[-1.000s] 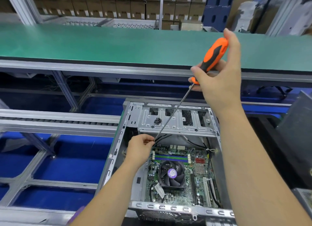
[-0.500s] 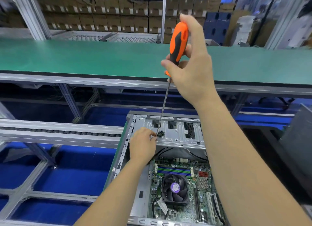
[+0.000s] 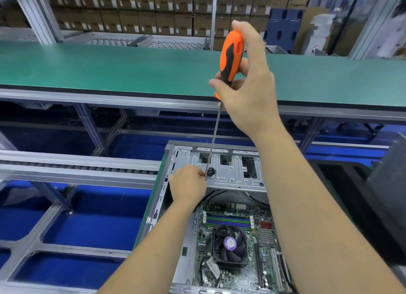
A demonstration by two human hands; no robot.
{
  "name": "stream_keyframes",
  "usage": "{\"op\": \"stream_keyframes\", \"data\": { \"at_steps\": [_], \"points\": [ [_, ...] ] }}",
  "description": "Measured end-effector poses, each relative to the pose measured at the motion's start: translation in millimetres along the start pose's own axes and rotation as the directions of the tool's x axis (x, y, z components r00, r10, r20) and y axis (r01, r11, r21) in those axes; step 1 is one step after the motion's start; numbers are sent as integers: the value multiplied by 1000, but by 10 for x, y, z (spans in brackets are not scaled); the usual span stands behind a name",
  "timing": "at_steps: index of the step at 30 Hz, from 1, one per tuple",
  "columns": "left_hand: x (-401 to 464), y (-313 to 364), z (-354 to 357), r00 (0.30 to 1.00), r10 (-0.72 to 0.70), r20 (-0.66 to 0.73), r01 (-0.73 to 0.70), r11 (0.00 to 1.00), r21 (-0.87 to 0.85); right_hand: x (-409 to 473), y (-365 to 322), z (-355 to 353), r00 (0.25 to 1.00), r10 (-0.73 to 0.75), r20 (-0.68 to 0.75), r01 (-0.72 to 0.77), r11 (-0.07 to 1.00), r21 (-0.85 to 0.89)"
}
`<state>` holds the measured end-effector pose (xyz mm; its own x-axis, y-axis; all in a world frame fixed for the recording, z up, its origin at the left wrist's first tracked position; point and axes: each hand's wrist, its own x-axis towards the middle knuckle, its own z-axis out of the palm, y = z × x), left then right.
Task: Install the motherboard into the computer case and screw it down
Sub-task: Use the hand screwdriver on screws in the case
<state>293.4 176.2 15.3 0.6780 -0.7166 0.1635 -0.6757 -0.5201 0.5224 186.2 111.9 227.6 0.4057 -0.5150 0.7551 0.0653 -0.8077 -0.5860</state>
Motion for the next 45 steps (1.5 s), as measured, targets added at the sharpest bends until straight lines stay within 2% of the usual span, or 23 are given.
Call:
{"op": "stream_keyframes", "data": {
  "at_steps": [13,25,27,29,31,33,35,37,38,40,43,45],
  "points": [
    [39,13,-99,991,-4,134,3,1000,5,9,-29,-14,1000,15,10,-15,1000,11],
    [16,-17,-109,990,36,135,-35,999,-14,-102,140,79,998,58,26,-58,998,-1],
    [-41,-39,-110,996,30,88,-20,994,-110,-137,178,118,997,70,34,-70,998,-10],
    [-160,-62,-127,1000,-18,-22,11,957,-291,-168,216,154,995,84,54,-83,996,-15],
    [-299,-82,-134,994,-50,-98,9,924,-381,-206,257,188,992,97,78,-95,995,-22],
    [-435,-93,-96,998,-56,-11,48,930,-364,-247,303,218,989,111,98,-109,994,-31],
    [-541,-137,-17,968,-94,232,150,959,-240,-293,343,246,985,130,113,-127,991,-34],
    [-612,-204,60,847,-159,508,237,967,-93,-337,384,271,980,150,132,-146,988,-41],
    [-628,-243,79,787,-191,587,253,967,-24,-363,405,283,977,161,141,-156,987,-44],
    [-571,-313,97,755,-229,614,245,968,60,-414,441,309,972,180,148,-175,983,-48],
    [-403,-395,113,811,-237,535,221,971,96,-491,499,355,967,204,152,-196,978,-68],
    [-341,-471,178,817,-195,543,175,981,89,-533,533,384,963,219,157,-210,975,-74]
  ]
}}
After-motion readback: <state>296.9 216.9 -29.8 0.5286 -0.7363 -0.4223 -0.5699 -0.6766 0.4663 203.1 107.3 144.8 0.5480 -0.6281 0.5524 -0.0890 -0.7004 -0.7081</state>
